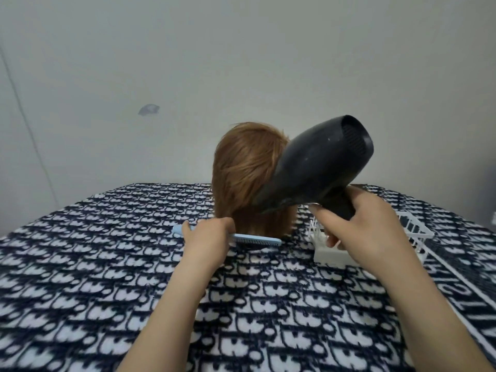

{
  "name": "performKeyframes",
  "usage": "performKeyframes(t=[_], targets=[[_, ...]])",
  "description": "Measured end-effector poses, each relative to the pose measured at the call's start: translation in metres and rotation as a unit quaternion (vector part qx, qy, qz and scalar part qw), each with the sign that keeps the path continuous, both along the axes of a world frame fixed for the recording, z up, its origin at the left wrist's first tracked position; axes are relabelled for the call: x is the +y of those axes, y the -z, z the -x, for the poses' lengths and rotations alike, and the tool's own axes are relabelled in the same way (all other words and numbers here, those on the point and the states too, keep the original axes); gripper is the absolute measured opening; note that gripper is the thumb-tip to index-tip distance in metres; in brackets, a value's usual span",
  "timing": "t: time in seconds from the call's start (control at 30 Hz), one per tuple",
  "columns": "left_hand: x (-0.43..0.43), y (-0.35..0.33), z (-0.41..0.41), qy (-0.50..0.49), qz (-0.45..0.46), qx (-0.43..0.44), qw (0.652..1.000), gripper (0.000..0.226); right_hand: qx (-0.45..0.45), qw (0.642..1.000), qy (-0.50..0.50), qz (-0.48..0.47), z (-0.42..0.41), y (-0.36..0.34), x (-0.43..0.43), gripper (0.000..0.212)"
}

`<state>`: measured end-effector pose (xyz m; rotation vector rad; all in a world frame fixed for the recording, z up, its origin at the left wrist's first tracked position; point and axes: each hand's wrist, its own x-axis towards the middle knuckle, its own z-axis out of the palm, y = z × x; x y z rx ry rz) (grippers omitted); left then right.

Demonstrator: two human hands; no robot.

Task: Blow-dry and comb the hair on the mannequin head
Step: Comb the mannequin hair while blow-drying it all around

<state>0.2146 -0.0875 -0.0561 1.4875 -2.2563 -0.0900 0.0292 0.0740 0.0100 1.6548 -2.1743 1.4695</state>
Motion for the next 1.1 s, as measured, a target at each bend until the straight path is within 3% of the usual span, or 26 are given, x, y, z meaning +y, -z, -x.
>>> performKeyframes(t=[0.2,0.37,0.53,0.6,0.67,0.77,0.87,0.93,1.1], targets=[[-0.007,-0.011,-0.019,-0.013,-0.018,0.022,1.000,0.024,0.055,0.998,0.022,-0.016,-0.029,-0.003,-0.010,0.013],[-0.016,-0.017,-0.043,-0.035,-0.061,0.034,0.997,0.024,0.127,0.990,0.021,-0.062,-0.052,-0.026,-0.027,0.023],[-0.030,-0.016,-0.067,-0.066,-0.095,0.094,0.989,0.006,0.213,0.973,0.028,-0.082,-0.069,-0.059,-0.051,0.026],[-0.033,-0.016,-0.071,-0.074,-0.095,0.120,0.985,0.009,0.236,0.968,0.020,-0.088,-0.074,-0.073,-0.060,0.026],[-0.035,-0.015,-0.074,-0.075,-0.111,0.177,0.975,0.014,0.207,0.971,-0.027,-0.115,-0.084,-0.086,-0.070,0.024],[-0.035,-0.017,-0.073,-0.061,-0.141,0.290,0.945,0.018,0.298,0.949,0.012,-0.097,-0.098,-0.100,-0.085,0.029],[-0.034,-0.020,-0.069,-0.050,-0.148,0.376,0.913,0.017,0.325,0.941,0.008,-0.099,-0.117,-0.113,-0.100,0.030],[-0.031,-0.020,-0.067,-0.043,-0.150,0.411,0.898,0.018,0.380,0.922,0.026,-0.076,-0.129,-0.119,-0.108,0.025],[-0.026,-0.020,-0.060,-0.001,-0.166,0.450,0.878,0.011,0.413,0.906,0.023,-0.089,-0.147,-0.129,-0.119,0.029]])
